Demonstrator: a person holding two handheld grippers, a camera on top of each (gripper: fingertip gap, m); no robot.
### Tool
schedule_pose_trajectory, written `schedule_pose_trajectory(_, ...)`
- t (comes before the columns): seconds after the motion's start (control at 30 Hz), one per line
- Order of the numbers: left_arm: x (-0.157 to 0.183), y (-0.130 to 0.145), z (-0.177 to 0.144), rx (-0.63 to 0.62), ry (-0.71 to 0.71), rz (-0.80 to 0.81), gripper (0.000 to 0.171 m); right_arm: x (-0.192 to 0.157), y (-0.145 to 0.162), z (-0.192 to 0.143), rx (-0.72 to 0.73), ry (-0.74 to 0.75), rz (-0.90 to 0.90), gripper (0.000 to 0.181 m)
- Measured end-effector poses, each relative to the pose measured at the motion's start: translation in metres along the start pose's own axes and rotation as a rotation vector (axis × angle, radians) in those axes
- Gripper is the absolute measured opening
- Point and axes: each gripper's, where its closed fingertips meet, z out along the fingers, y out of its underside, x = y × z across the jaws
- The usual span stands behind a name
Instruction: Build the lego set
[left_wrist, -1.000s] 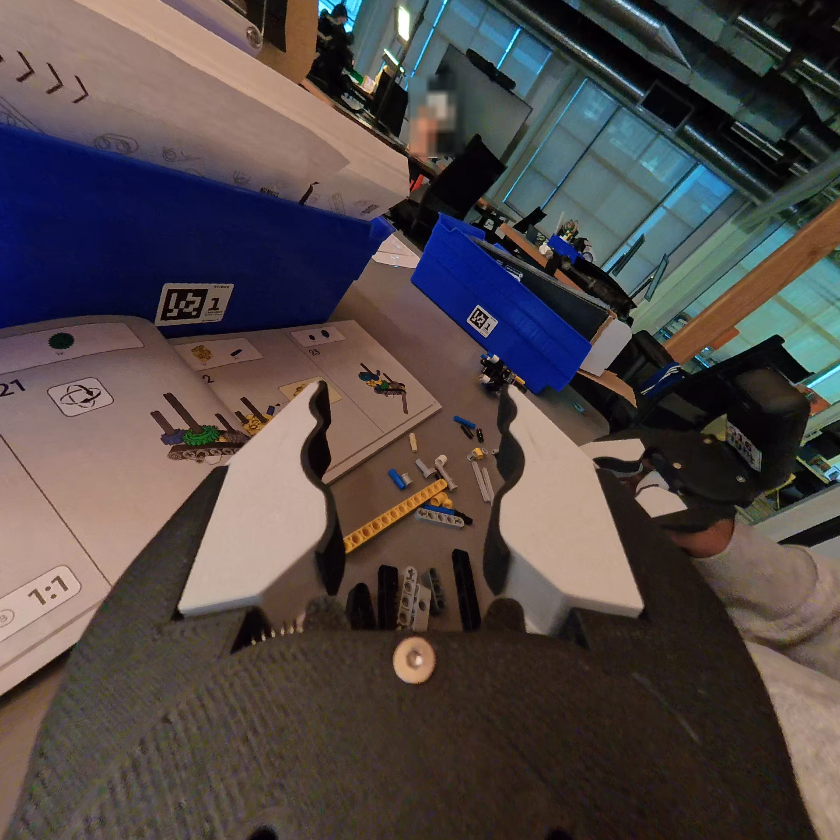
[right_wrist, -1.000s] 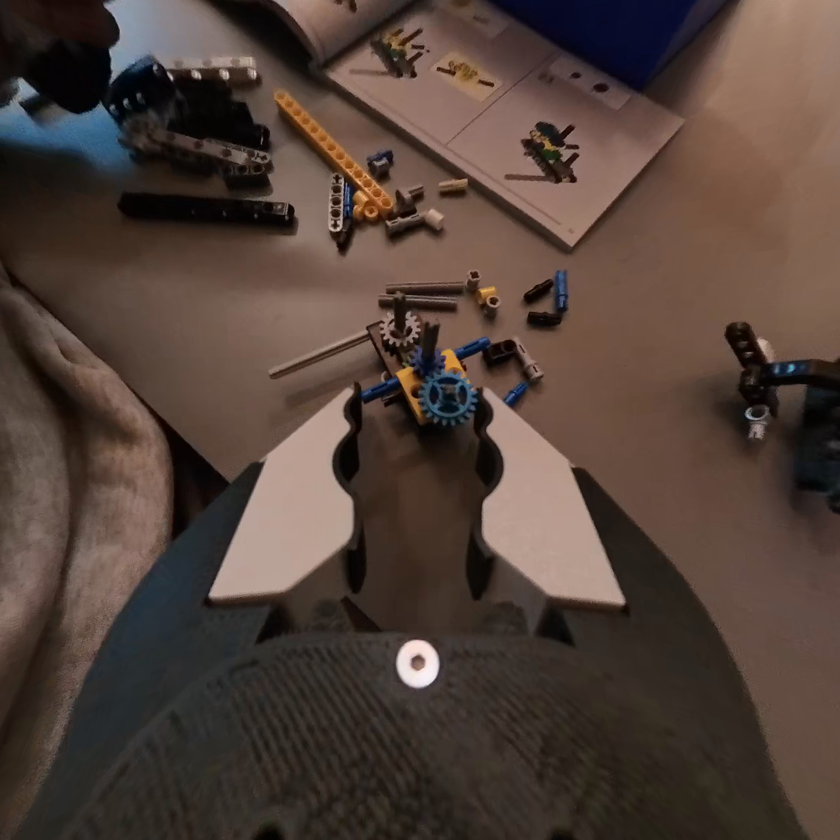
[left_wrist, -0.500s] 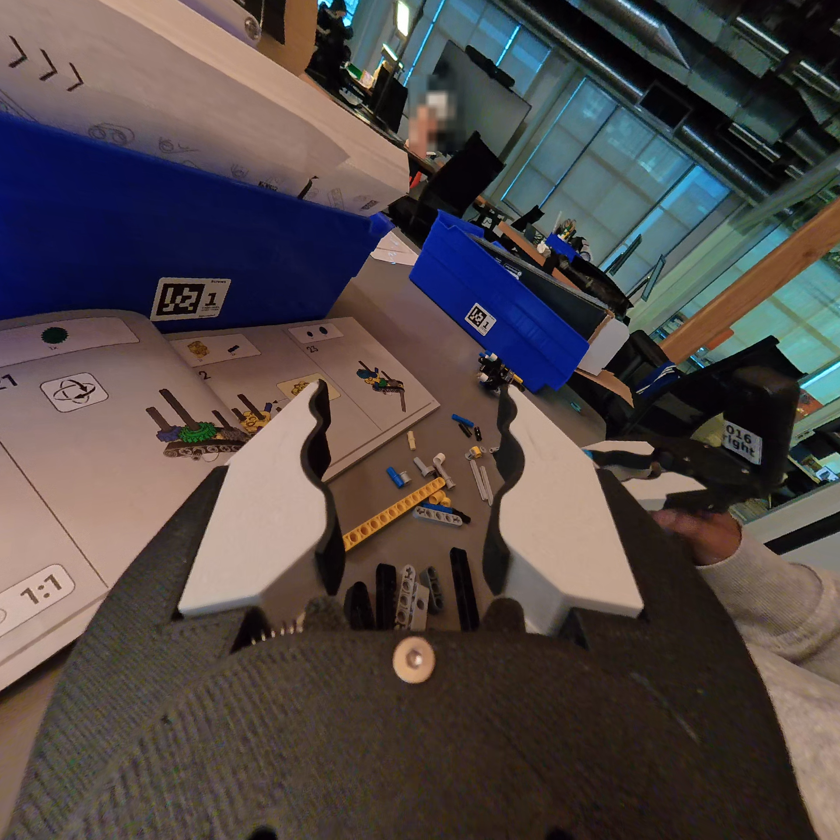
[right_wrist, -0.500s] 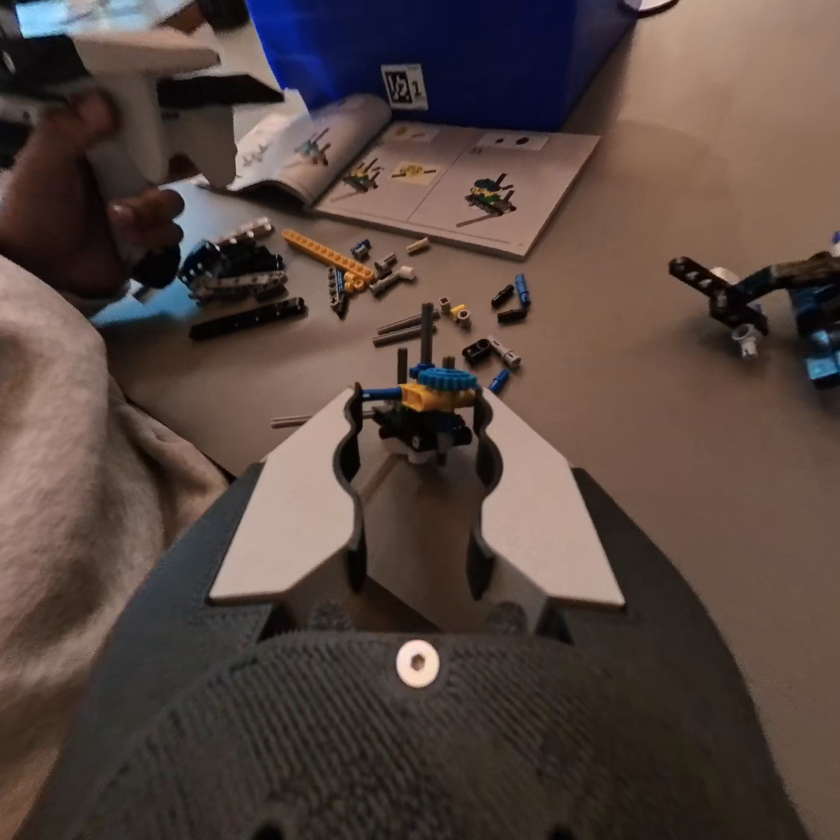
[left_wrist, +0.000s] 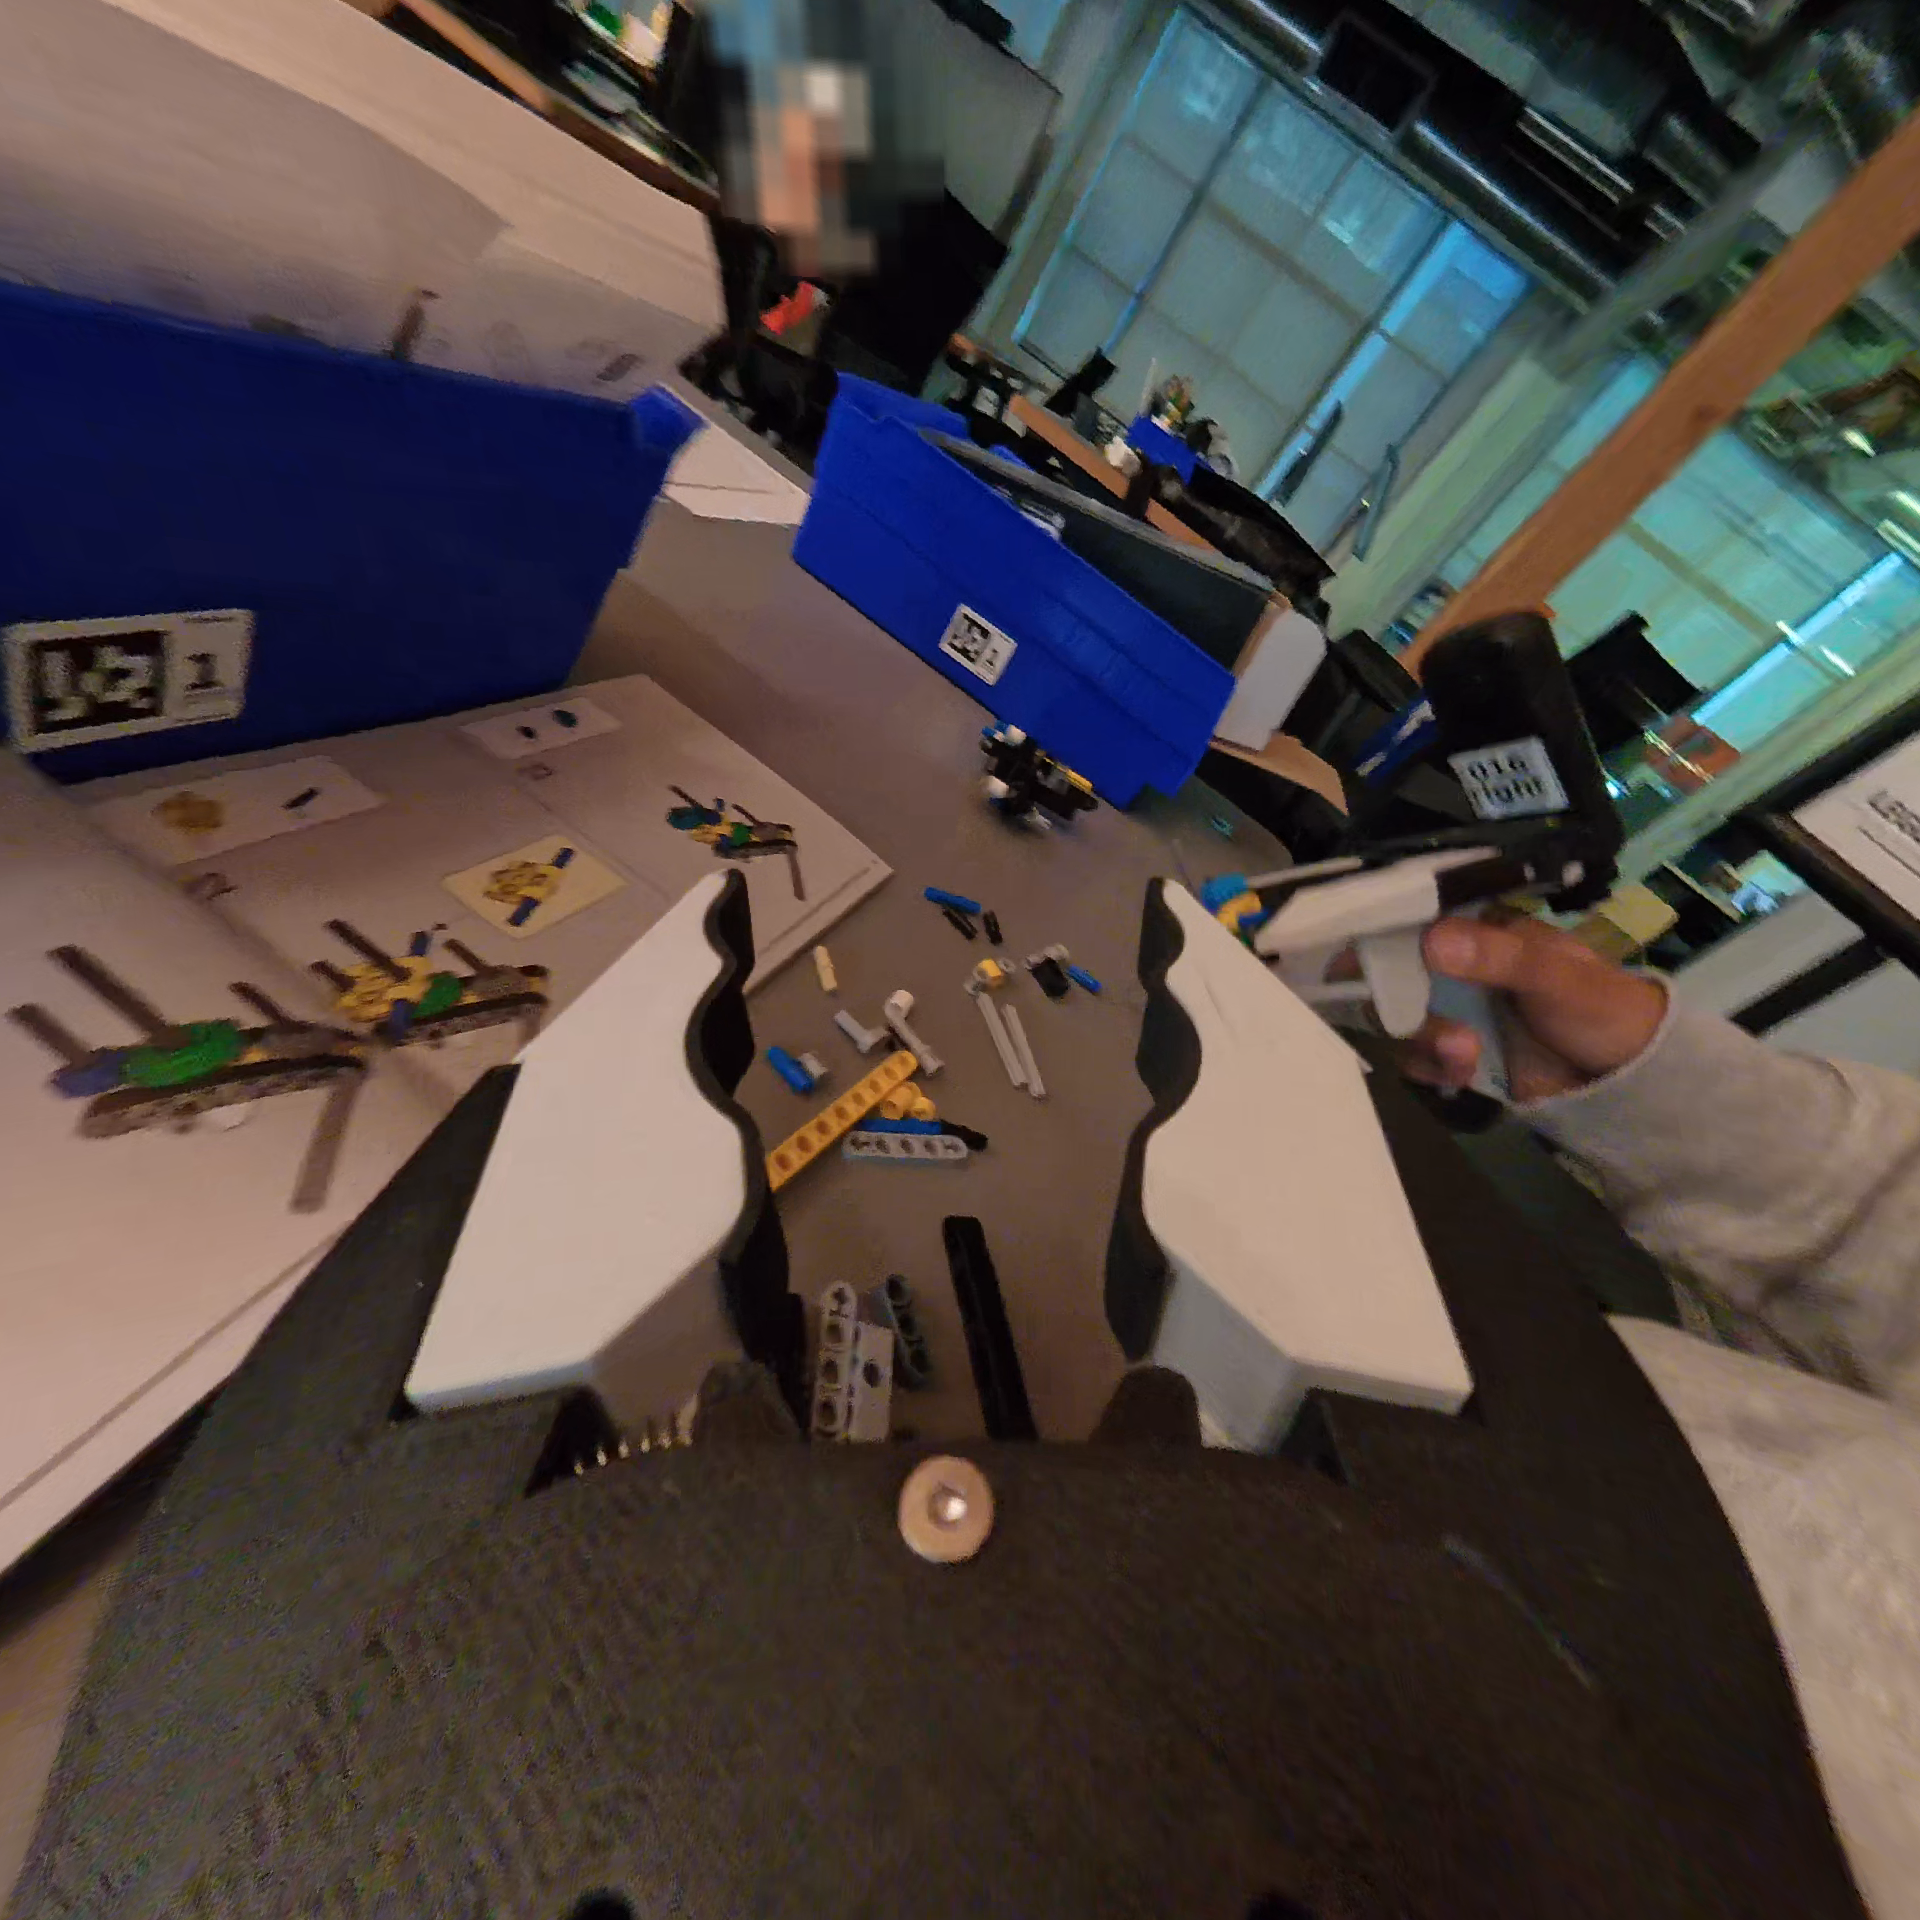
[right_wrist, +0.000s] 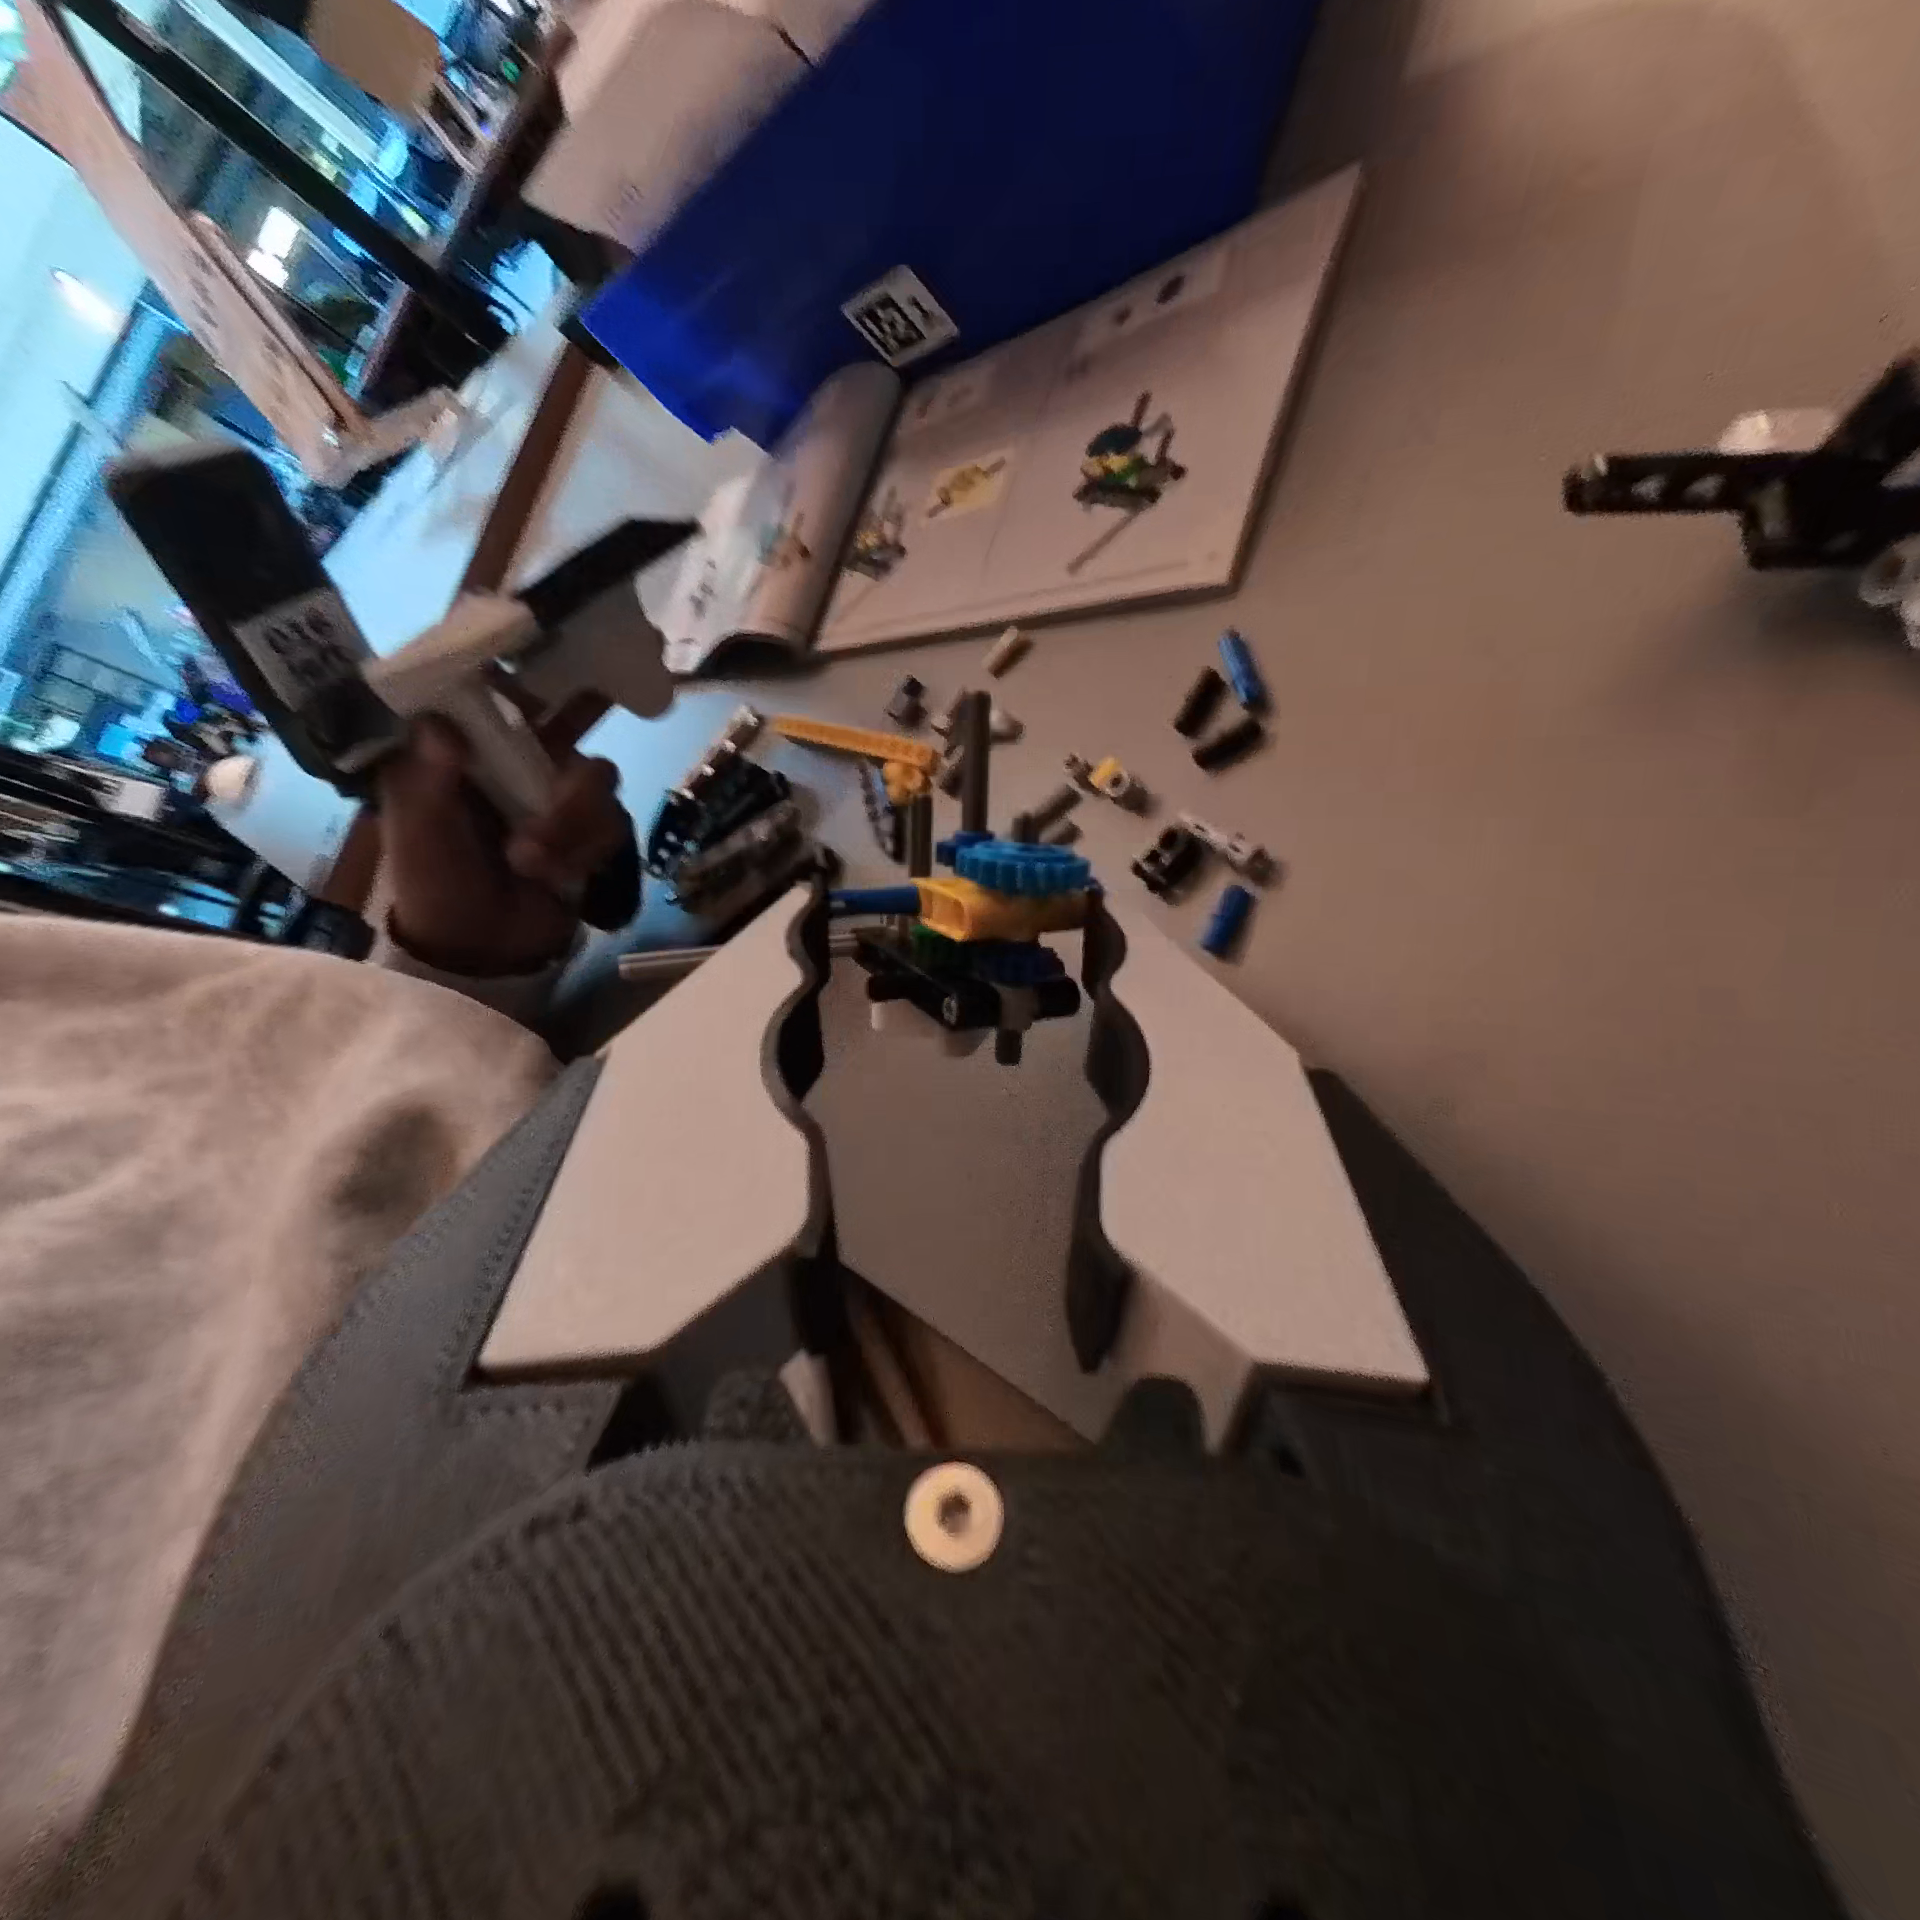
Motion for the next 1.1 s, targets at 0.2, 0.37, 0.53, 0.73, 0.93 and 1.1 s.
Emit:
schedule_pose_trajectory(0.2,0.035,0.026,0.014,-0.134,0.134,0.116,0.076,-0.026,-0.026,0.009,0.050,-0.109,0.102,0.047)
schedule_pose_trajectory(0.37,0.054,0.041,0.020,-0.184,0.152,0.306,0.071,-0.056,-0.042,0.022,0.069,-0.247,0.226,0.047)
schedule_pose_trajectory(0.53,0.066,0.032,0.019,-0.111,0.149,0.388,0.050,-0.081,-0.043,0.035,0.036,-0.378,0.306,0.047)
schedule_pose_trajectory(0.73,0.071,0.016,0.009,-0.027,0.184,0.368,0.035,-0.084,-0.035,0.043,-0.006,-0.410,0.346,0.047)
schedule_pose_trajectory(0.93,0.073,0.024,0.010,-0.069,0.213,0.388,0.028,-0.087,-0.030,0.045,-0.029,-0.416,0.352,0.047)
schedule_pose_trajectory(1.1,0.075,0.027,0.010,-0.077,0.223,0.402,0.023,-0.089,-0.029,0.047,-0.039,-0.420,0.359,0.047)
